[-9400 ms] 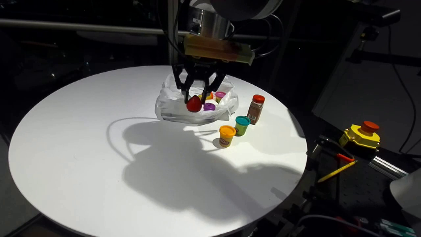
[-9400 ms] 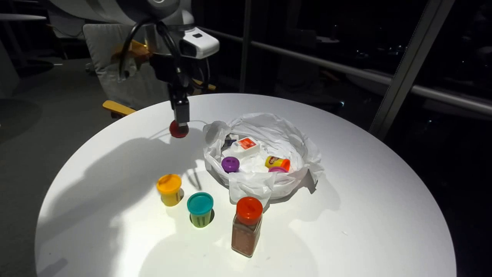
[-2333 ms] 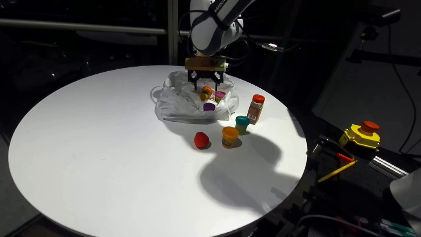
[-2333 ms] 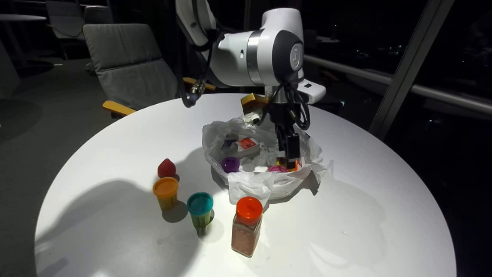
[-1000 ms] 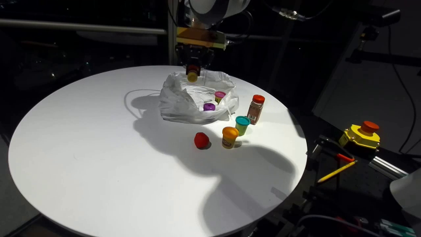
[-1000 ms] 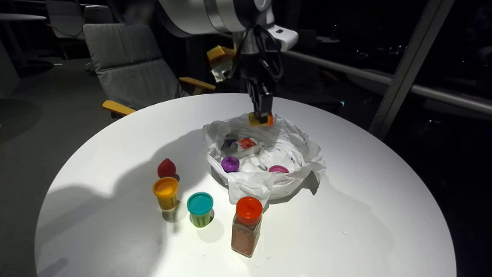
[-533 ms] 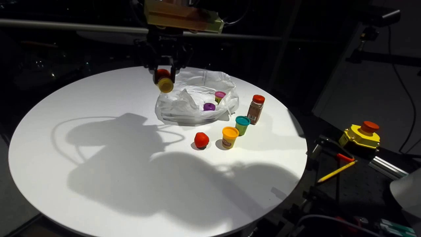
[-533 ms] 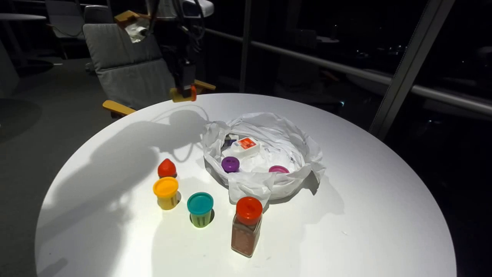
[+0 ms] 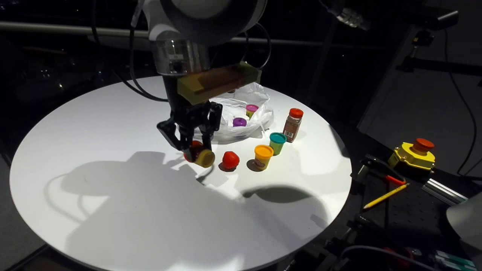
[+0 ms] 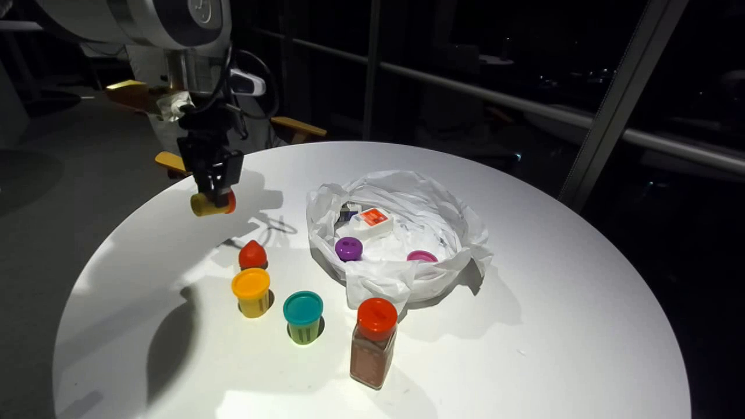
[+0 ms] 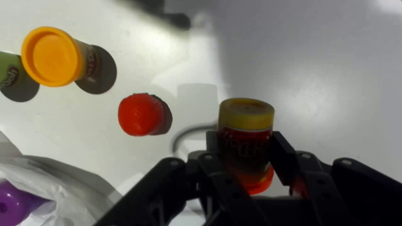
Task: Remove the containers and strawberry plush toy from the white plastic and place them on the table
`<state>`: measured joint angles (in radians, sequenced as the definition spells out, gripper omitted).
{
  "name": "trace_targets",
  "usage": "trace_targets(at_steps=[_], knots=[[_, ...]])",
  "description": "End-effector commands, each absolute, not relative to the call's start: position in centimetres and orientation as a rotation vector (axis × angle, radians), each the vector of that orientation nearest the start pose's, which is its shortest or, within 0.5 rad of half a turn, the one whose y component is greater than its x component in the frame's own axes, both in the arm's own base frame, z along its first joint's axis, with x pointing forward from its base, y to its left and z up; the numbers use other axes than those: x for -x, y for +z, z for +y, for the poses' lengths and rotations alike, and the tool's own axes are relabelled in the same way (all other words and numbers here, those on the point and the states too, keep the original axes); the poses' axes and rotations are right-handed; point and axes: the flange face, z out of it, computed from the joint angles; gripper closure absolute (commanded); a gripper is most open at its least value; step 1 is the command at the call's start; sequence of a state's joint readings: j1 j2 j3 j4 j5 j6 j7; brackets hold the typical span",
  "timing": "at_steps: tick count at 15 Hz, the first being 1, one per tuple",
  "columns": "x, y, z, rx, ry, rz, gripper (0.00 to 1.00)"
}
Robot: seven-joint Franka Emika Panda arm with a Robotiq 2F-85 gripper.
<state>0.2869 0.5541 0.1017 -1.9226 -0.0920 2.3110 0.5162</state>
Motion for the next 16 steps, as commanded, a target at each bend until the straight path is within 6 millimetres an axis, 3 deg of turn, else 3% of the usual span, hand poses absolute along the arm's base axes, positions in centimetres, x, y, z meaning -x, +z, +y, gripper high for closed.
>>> trace_targets(at_steps=[1, 6, 13, 14, 16], knots=[[-56.3, 17.4, 22.0, 3.267, 0.403, -0.068, 0.81], [-56.5, 16.3, 21.5, 3.318, 0.473, -0.157, 0.81], [-58.1, 16.1, 21.7, 3.336, 0.356, -0.12, 0.81], [-58.3, 16.1, 21.8, 3.324, 0.341, -0.106, 0.31], [-58.9, 16.7, 21.8, 3.294, 0.295, -0.067, 0.25]])
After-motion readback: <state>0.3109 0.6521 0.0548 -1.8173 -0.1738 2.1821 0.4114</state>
